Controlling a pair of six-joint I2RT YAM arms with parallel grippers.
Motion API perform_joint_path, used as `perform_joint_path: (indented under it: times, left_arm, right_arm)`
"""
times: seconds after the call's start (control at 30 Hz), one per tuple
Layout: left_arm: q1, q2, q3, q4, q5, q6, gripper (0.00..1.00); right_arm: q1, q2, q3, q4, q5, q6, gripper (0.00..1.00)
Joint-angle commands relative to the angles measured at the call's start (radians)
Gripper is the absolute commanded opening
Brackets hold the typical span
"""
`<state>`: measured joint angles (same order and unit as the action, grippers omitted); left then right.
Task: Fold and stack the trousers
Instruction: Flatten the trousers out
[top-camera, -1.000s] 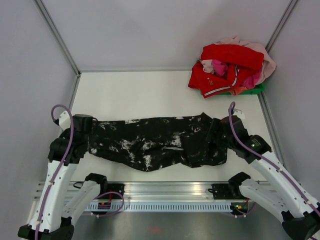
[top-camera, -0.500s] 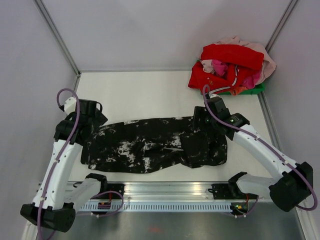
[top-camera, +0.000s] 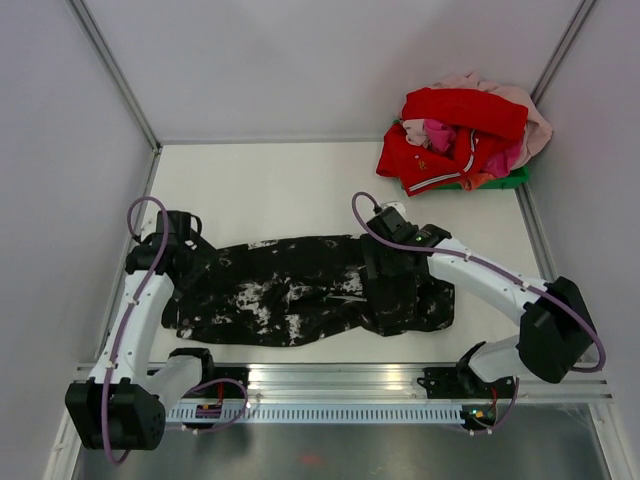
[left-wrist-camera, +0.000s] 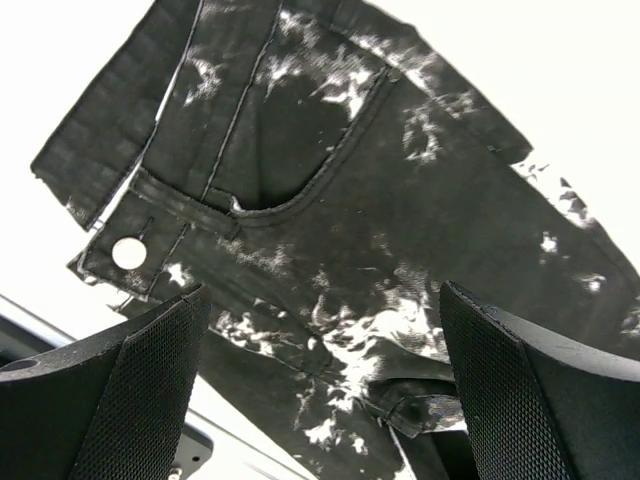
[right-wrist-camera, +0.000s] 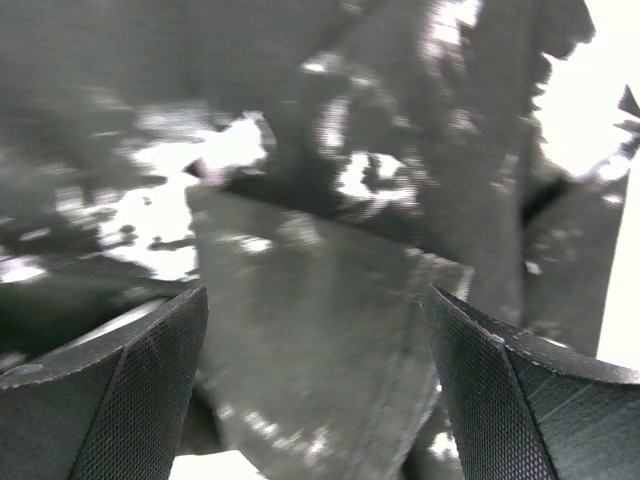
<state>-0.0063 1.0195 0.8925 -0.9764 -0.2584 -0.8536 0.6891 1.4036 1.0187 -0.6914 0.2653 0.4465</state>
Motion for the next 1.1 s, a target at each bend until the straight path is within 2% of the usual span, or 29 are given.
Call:
perform_joint_path:
  times: [0.0,0.13,0.3,0.43,0.57,0.7,0.8,0.97,1.07]
  left_arm:
    - [0.005,-0.032,0.011,0.042,0.021,0.037,1.0]
    - [0.005,-0.027,-0.001,0.05,0.022,0.034,1.0]
    - [0.035,-0.024,-0.007,0.048,0.027,0.025,1.0]
    - [0.035,-0.032,-0.006,0.047,0.021,0.028,1.0]
    - [0.037,-0.044,-0.015,0.048,0.022,0.031,1.0]
    - [0.035,-0.048,-0.027,0.056,0.028,0.03,1.0]
    - [0.037,-0.045,-0.027,0.058,0.036,0.031,1.0]
    - [0.037,-0.047,-0.02,0.048,0.03,0.031,1.0]
    - [0.039,-0.052,-0.02,0.044,0.027,0.033,1.0]
  right_arm:
    - [-0.002,0.052,0.009,-0.078,0.152,-0.005,0.94]
    - [-0.002,0.038,-0.008,-0.054,0.078,0.018,0.91]
    - [-0.002,0.049,-0.051,-0.023,0.052,0.043,0.74]
    - [-0.002,0.067,-0.043,-0.063,0.097,0.047,0.73]
    - [-0.002,0.057,-0.023,-0.123,0.169,0.069,0.85]
    - [-0.002,0.008,-0.031,-0.119,0.167,0.113,0.86]
    - [-0.003,-0.017,-0.069,-0.042,0.108,0.126,0.83]
    - [-0.003,0.021,-0.106,0.039,0.034,0.124,0.64]
    - [-0.003,0.052,-0.106,0.032,0.06,0.121,0.64]
